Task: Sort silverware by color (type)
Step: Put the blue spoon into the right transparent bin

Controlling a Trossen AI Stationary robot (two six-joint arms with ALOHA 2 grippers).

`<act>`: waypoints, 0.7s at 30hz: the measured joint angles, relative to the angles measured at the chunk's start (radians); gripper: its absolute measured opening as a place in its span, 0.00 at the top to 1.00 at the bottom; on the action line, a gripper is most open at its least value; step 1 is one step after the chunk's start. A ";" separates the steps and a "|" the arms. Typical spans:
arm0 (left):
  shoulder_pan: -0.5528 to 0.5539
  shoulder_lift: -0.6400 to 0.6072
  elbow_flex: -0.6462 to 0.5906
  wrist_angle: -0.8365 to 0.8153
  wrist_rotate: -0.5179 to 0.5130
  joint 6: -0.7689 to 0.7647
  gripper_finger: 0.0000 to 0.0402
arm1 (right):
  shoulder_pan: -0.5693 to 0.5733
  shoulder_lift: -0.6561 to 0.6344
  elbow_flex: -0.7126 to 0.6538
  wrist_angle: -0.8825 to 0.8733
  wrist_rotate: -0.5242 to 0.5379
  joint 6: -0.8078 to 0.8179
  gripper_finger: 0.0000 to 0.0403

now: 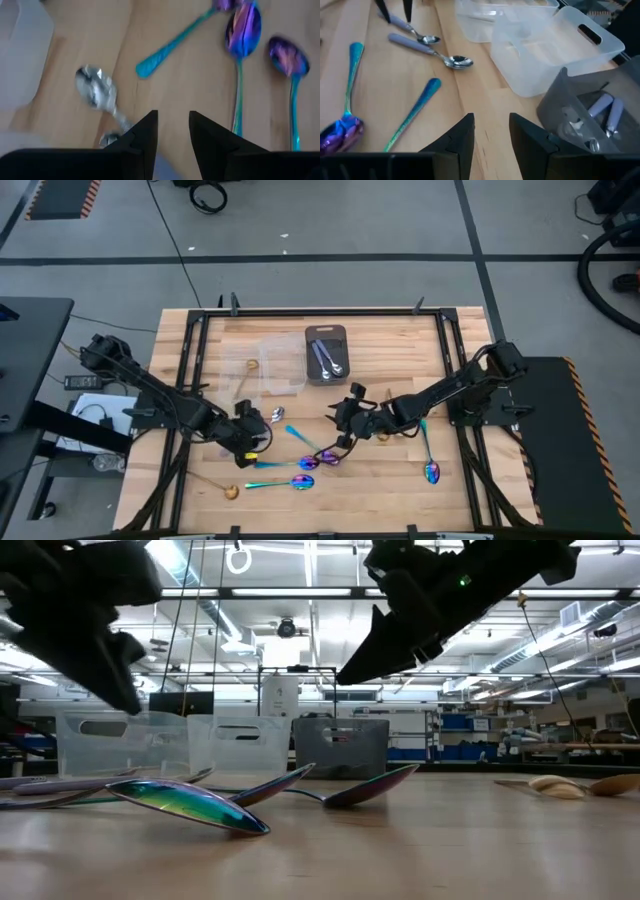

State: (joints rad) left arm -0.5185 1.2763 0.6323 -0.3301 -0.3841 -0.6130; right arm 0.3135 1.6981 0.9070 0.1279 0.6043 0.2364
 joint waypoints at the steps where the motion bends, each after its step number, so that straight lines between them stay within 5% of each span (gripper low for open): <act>1: 0.011 0.010 0.000 0.020 0.002 0.018 0.70 | 0.000 0.000 0.000 -0.009 0.001 0.014 0.67; 11: 0.086 0.202 0.076 0.118 0.134 0.081 0.71 | 0.014 0.000 0.000 -0.153 0.019 0.132 0.67; 21: 0.086 0.363 0.260 -0.030 0.159 0.101 0.70 | 0.042 -0.001 0.000 -0.208 0.036 0.161 0.67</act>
State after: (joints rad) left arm -0.4328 1.6396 0.8925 -0.3596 -0.2248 -0.5117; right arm 0.3557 1.6974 0.9070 -0.0802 0.6403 0.3969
